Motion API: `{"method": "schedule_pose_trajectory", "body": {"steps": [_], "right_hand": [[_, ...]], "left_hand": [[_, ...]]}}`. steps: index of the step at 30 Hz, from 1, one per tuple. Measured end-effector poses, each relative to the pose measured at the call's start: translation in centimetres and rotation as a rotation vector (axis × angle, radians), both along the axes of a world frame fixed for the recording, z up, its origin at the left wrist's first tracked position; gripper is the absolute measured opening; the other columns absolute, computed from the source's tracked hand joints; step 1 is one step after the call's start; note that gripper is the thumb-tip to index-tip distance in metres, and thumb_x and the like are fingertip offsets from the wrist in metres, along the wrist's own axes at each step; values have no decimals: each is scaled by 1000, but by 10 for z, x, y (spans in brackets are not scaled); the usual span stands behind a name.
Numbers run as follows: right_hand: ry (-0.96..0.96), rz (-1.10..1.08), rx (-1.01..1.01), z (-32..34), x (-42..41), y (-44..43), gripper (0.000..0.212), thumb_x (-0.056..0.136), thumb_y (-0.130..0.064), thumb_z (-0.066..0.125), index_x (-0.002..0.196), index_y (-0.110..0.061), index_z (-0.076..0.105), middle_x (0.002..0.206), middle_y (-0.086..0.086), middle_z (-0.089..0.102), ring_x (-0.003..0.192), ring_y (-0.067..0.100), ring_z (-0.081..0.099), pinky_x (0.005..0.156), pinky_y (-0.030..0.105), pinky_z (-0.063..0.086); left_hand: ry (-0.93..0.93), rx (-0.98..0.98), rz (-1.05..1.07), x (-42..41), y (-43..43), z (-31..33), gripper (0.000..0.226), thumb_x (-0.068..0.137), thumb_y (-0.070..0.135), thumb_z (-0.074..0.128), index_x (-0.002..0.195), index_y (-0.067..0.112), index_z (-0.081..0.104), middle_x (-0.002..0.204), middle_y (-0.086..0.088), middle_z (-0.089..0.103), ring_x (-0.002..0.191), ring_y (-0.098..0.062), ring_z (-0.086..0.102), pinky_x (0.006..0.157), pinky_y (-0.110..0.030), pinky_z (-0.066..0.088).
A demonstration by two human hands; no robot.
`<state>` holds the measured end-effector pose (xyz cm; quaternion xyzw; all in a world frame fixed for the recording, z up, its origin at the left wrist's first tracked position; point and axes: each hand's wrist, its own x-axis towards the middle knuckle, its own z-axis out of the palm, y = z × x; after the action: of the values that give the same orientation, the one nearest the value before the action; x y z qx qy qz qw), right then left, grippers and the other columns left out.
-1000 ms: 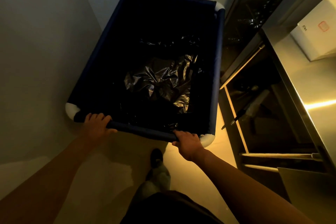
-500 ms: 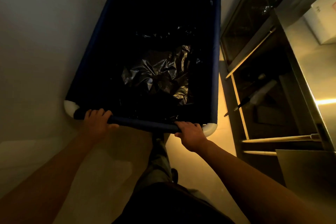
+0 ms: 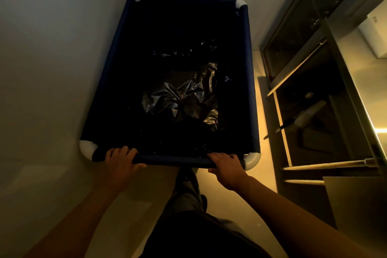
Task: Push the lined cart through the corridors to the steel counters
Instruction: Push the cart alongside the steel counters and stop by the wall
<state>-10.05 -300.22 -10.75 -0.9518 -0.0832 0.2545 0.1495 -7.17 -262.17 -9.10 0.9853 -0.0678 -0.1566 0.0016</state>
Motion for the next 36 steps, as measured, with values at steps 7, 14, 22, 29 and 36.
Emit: {"method": "schedule_pose_trajectory", "body": {"steps": [7,14,22,29,36], "right_hand": [[-11,40,-12,3,-17,-9,58,100,-45,54,153,-36,34,155,-9,44,146,16,35,119,45,20],[-16,80,-31,9,-16,-18,58,100,-46,54,153,-36,34,156,-10,43,146,17,36,118,43,21],[-15,95,-64,10,-1,-17,58,100,-46,53,153,-36,34,153,-9,46,143,18,39,118,43,22],[-20,115,-93,12,28,-18,57,101,-47,52,153,-34,34,151,-8,49,140,19,43,116,42,25],[-25,124,-90,9,56,-22,58,100,-47,53,154,-36,33,149,-7,50,139,20,44,116,43,27]], "left_hand": [[-3,-19,52,-33,-9,9,99,86,83,4,108,12,70,98,-13,68,91,-37,65,93,-54,45],[-20,-63,86,-47,-19,11,96,87,81,5,103,14,71,95,-12,67,88,-36,65,91,-53,46],[-19,-35,69,-31,-15,2,94,87,81,6,107,16,70,98,-10,68,91,-35,65,92,-53,46],[-11,-55,83,-4,-19,-2,92,79,84,19,111,14,69,104,-14,68,97,-38,64,97,-55,44],[-17,-73,52,32,-15,-2,109,72,94,-1,113,21,69,106,-7,68,100,-34,63,96,-51,43]]}}
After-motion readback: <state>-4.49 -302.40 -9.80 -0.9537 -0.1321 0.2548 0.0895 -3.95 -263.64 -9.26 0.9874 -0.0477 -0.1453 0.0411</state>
